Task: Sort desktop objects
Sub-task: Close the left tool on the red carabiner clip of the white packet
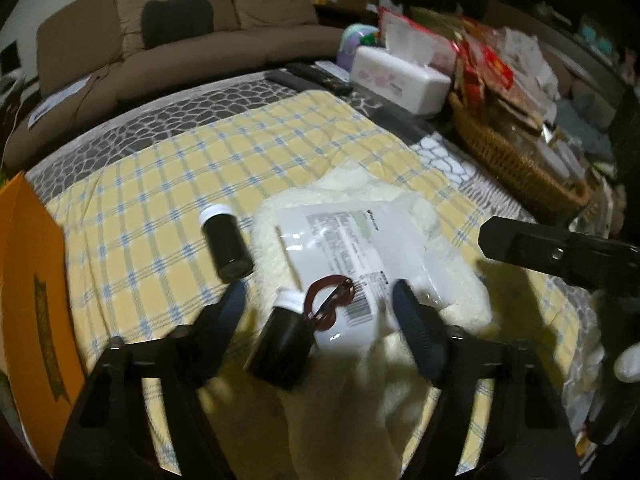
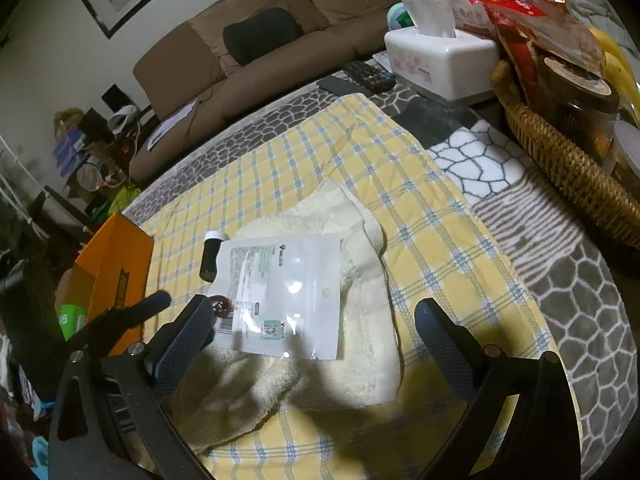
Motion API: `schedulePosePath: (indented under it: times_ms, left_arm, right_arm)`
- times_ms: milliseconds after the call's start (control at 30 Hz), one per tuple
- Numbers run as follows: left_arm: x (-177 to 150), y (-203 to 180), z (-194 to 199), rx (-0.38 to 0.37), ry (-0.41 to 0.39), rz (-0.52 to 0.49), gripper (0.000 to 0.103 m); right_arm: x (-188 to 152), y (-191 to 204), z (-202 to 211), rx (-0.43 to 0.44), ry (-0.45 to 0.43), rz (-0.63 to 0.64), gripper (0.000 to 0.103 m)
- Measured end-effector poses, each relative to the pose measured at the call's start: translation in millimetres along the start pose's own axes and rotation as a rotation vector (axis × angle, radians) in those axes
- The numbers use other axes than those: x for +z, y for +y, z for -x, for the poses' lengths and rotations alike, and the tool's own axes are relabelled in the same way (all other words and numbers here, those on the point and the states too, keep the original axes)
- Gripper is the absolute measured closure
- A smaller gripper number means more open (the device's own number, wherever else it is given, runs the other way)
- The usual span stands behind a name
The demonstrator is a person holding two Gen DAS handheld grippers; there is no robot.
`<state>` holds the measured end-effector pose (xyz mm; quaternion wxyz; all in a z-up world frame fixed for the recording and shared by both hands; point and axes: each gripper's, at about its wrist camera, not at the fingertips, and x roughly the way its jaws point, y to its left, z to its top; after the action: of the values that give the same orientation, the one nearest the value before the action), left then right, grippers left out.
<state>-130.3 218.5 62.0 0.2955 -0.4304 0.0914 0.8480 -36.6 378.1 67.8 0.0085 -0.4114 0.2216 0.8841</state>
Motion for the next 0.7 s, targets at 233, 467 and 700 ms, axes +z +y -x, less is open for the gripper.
schedulePosePath:
  times_ms: [233, 467, 700]
  left_arm:
    - [0, -7, -19, 0.002, 0.024, -0.029, 0.057]
    - [2, 0, -12, -0.023, -0.002, 0.016, 0.081]
    - [2, 25, 11, -0.121, -0.027, 0.159, 0.081]
  right_arm:
    - [-2, -5, -2, -0.005, 0.004, -0.025, 0.005]
    - [-3, -9, -6, 0.002, 0.015, -0.040, 0.012]
    - [-3, -7, -4, 0.017, 0.018, -0.042, 0.013]
